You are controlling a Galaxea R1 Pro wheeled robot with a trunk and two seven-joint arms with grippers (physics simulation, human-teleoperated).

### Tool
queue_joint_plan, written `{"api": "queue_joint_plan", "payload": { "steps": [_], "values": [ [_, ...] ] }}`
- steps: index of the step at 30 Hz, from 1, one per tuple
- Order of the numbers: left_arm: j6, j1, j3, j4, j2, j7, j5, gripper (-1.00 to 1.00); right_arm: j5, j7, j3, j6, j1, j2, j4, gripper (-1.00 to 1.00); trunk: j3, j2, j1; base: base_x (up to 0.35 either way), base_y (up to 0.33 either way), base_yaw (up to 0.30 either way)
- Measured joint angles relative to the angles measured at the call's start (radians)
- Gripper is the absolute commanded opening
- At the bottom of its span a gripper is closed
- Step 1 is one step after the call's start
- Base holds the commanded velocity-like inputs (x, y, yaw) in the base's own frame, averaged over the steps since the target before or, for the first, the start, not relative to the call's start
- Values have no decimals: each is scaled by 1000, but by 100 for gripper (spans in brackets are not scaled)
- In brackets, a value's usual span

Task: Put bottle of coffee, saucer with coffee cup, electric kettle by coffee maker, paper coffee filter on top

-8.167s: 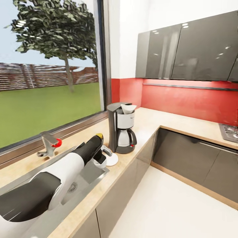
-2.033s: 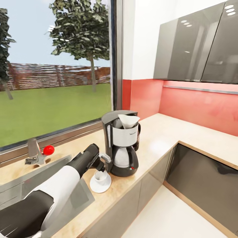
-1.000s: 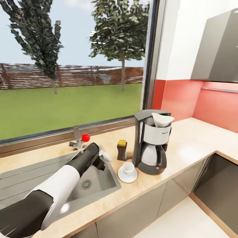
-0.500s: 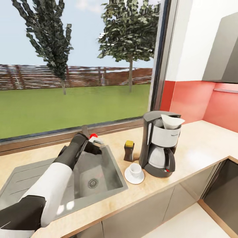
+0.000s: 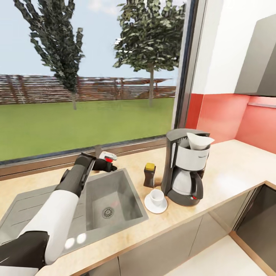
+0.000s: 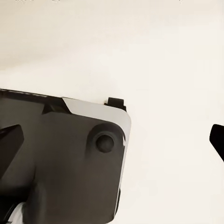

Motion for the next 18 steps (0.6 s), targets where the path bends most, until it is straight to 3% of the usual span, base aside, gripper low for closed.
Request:
{"api": "queue_joint_plan", "payload": {
  "steps": [5, 18],
  "values": [
    [-30, 10, 18, -32, 0, 6, 0, 100, 1, 0, -1, 0, 0, 0, 0, 100, 0, 0, 0, -94, -37, 0],
    [-34, 16, 21, -36, -4, 7, 1, 100, 2, 0, -2, 1, 0, -2, 1, 100, 0, 0, 0, -269, -154, 0]
  ]
}}
